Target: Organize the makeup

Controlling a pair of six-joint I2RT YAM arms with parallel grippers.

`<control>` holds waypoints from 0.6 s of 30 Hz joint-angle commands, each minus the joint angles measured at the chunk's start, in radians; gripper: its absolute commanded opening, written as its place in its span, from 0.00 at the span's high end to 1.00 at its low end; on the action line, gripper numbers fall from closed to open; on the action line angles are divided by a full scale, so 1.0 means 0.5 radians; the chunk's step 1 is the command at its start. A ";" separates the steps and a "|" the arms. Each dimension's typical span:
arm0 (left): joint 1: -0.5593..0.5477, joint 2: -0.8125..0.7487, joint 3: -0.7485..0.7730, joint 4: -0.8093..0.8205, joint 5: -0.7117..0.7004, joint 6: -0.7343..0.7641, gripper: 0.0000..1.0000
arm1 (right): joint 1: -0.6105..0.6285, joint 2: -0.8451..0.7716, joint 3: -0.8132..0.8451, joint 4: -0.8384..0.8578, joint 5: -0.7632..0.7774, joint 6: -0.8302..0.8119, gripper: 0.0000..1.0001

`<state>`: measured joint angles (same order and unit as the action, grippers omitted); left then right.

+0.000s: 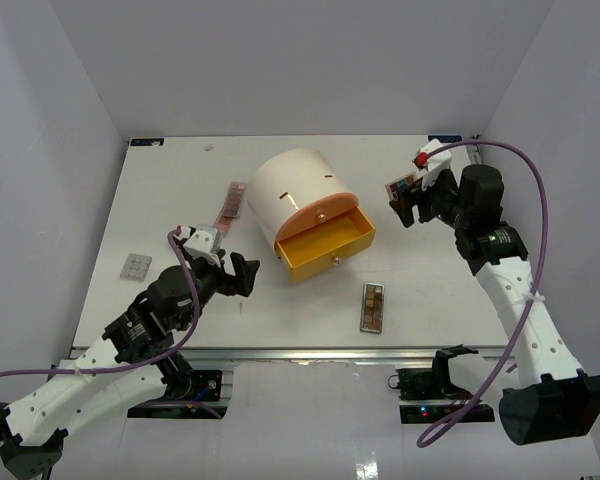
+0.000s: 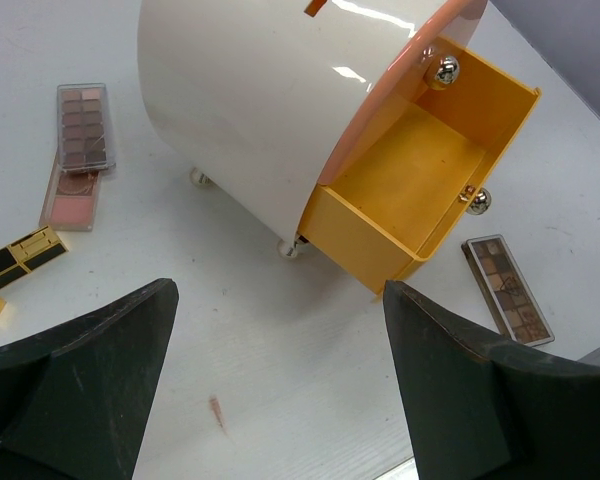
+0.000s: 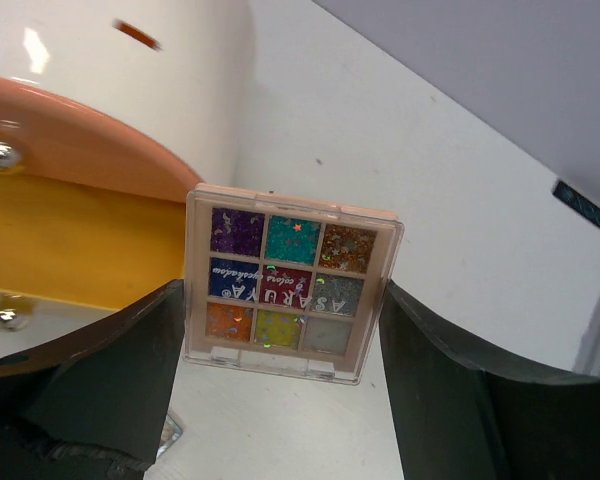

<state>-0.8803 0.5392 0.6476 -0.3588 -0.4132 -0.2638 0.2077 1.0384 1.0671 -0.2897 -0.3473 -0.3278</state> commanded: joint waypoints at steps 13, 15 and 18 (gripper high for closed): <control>0.004 -0.007 -0.010 0.009 -0.087 -0.015 0.05 | 0.507 0.304 0.017 0.240 -0.072 0.175 0.66; 0.006 -0.004 -0.010 0.009 -0.088 -0.015 0.05 | 0.515 0.345 0.010 0.267 -0.063 0.204 0.62; 0.004 -0.002 -0.010 0.009 -0.089 -0.015 0.05 | 0.529 0.394 -0.014 0.299 -0.046 0.224 0.51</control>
<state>-0.8803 0.5396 0.6472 -0.3592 -0.4393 -0.2672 0.4588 1.2076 1.0801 -0.2267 -0.3931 -0.2521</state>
